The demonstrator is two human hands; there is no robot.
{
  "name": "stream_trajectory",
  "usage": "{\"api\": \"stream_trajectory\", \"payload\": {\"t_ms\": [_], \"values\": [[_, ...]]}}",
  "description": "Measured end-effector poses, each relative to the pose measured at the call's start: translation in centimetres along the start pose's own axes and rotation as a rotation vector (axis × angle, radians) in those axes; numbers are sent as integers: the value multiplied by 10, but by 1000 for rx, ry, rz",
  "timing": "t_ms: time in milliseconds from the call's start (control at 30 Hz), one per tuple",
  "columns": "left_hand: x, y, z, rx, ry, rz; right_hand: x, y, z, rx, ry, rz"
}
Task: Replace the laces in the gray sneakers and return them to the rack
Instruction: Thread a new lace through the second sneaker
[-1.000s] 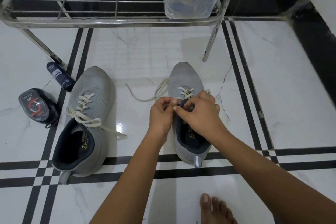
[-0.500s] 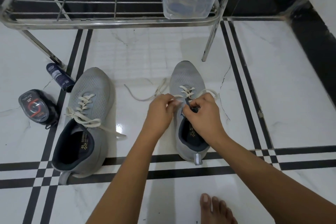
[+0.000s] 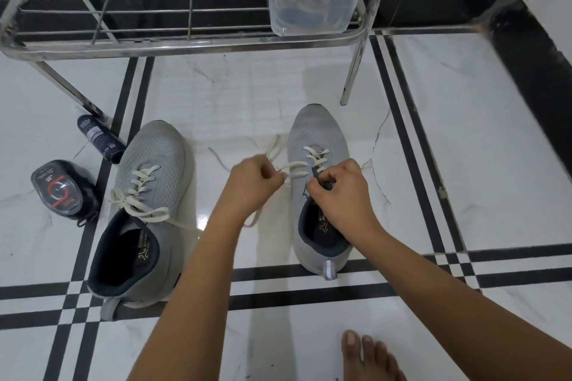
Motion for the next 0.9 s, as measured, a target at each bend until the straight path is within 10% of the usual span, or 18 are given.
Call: {"api": "stream_trajectory", "payload": {"t_ms": [67, 233, 633, 800, 900], "values": [[2, -8, -20, 77, 106, -211, 0, 1, 2, -34, 1, 21], [26, 20, -48, 683, 105, -30, 2, -12, 7, -18, -15, -19], [-23, 12, -80, -131, 338, 217, 22, -12, 1, 331, 438, 458], [6, 22, -85, 418, 381, 161, 9, -20, -2, 382, 409, 592], [17, 20, -72, 309, 303, 91, 8, -35, -8, 384, 407, 593]]}}
Point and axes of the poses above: each hand's wrist, its own x-axis towards the middle knuckle, its own y-axis out of the palm, z = x × y, the point moved 8 cm from there along x, towards the middle knuckle, and after that the axes turned 10 degrees about z, right-handed, at the moved point
